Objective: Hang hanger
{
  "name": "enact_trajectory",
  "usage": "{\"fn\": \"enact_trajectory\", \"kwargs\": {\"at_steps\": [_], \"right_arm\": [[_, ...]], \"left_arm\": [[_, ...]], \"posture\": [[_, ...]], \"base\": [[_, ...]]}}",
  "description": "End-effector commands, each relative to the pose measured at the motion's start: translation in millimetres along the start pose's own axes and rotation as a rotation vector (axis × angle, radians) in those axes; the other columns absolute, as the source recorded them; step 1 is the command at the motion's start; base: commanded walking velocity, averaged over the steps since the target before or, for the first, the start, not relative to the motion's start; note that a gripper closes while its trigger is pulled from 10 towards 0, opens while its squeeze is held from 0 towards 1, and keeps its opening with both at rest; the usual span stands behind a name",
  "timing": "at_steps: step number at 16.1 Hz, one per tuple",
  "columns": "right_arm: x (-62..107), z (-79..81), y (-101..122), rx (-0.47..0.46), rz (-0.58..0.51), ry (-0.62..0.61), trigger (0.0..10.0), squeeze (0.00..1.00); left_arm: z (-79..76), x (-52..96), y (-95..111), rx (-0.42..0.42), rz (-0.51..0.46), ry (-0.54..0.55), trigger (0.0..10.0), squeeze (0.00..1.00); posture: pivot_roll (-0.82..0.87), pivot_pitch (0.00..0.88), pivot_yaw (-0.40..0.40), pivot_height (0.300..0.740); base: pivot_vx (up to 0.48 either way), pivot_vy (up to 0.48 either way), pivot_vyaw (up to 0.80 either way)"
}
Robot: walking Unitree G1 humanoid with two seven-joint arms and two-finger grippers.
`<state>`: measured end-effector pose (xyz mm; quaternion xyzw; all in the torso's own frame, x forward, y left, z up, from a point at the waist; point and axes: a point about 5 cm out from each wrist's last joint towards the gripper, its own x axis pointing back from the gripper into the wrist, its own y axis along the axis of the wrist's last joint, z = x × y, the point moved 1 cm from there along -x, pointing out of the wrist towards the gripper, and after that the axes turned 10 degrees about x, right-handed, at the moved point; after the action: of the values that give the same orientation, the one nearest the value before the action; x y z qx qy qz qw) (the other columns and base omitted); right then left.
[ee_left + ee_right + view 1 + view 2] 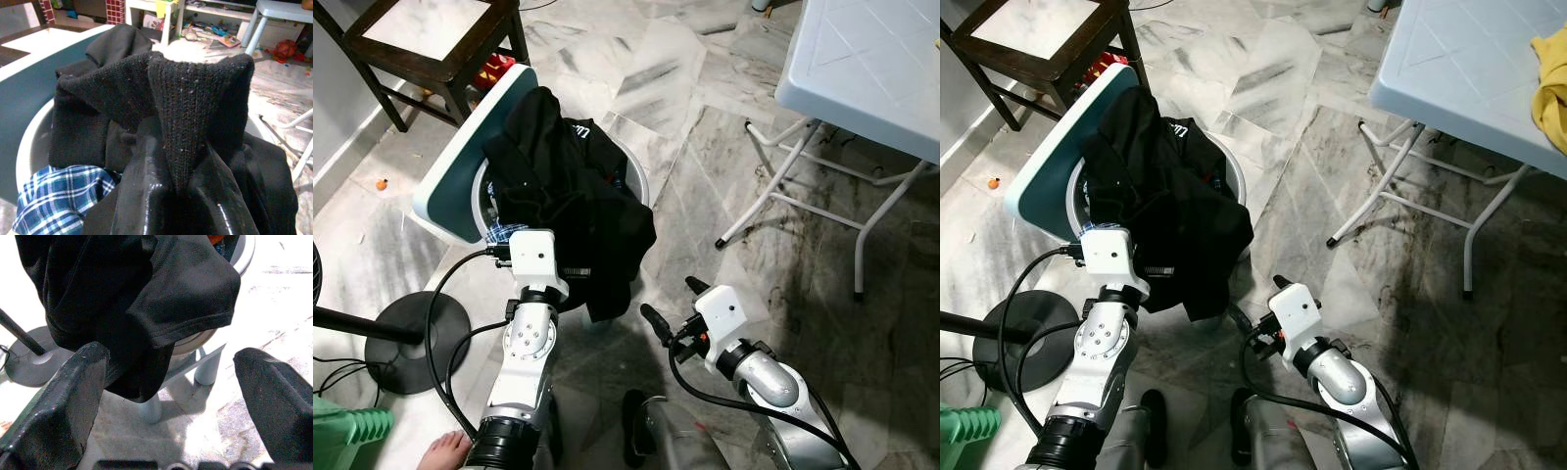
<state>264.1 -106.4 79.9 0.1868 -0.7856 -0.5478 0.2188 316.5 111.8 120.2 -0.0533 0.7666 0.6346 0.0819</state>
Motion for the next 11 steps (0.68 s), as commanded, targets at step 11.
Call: {"fn": "enact_trajectory", "kwargs": {"at_steps": [11], "right_arm": [[-4.0,11.3,-9,-0.036,0.024,-0.005,10.0,0.00]], "left_arm": [[-25.4,-31.8,70,-0.108,-0.250,-0.383,0.0,0.00]], "posture": [[-0.09,0.325,-0.058,0.740]], "base": [[0.000,0.000,0.00]]}}
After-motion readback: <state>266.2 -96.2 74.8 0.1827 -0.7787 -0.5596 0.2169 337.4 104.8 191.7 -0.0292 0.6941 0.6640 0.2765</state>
